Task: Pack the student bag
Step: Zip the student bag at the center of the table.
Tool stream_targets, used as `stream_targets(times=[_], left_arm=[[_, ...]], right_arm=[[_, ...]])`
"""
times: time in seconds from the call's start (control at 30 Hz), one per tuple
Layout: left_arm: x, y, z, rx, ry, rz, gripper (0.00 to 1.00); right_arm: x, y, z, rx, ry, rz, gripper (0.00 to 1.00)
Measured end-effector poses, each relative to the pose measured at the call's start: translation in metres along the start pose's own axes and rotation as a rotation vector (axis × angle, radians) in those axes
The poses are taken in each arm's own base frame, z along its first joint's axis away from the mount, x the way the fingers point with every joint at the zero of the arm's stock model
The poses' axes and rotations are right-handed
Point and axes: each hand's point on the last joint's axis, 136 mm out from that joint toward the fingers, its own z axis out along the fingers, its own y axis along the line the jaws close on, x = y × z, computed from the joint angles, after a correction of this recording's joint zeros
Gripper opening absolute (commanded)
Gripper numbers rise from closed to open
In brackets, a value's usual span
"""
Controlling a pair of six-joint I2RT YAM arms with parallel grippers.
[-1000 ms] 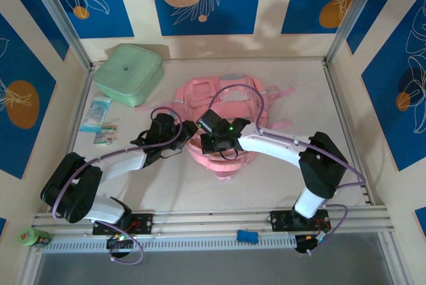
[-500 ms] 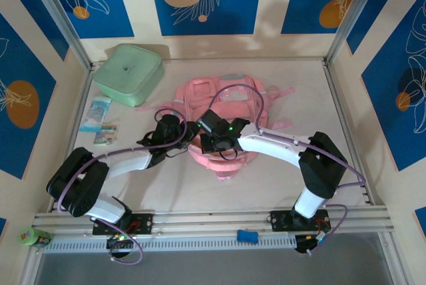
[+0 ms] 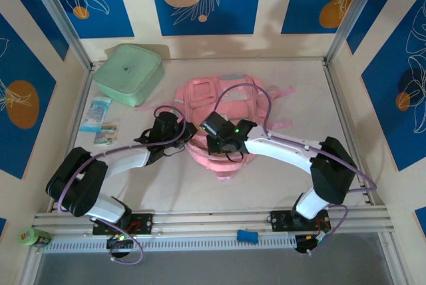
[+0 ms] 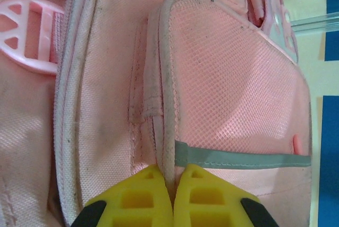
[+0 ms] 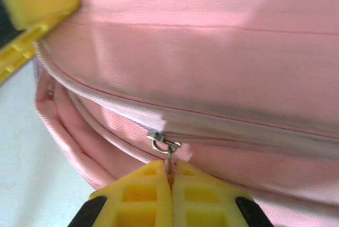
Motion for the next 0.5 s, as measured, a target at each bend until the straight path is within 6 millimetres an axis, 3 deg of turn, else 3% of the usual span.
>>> stream_targets(times=[0.3, 0.4, 0.5], left_arm=[[-0.036, 0.017, -0.014, -0.048, -0.010, 0.078, 0.00], [-0.041, 0.014, -0.017, -0.044, 0.014, 0.112, 0.00], [-0.054, 0.016, -0.019, -0.044, 0.026, 0.153, 0.00]], right_arm=[[-0.009, -0.073, -0.015, 0.103, -0.001, 0.043, 0.00], [-0.011, -0.076, -0.016, 0.102, -0.006, 0.019, 0.00], [-0.011, -0.064, -0.017, 0.076, -0.019, -0.033, 0.00]])
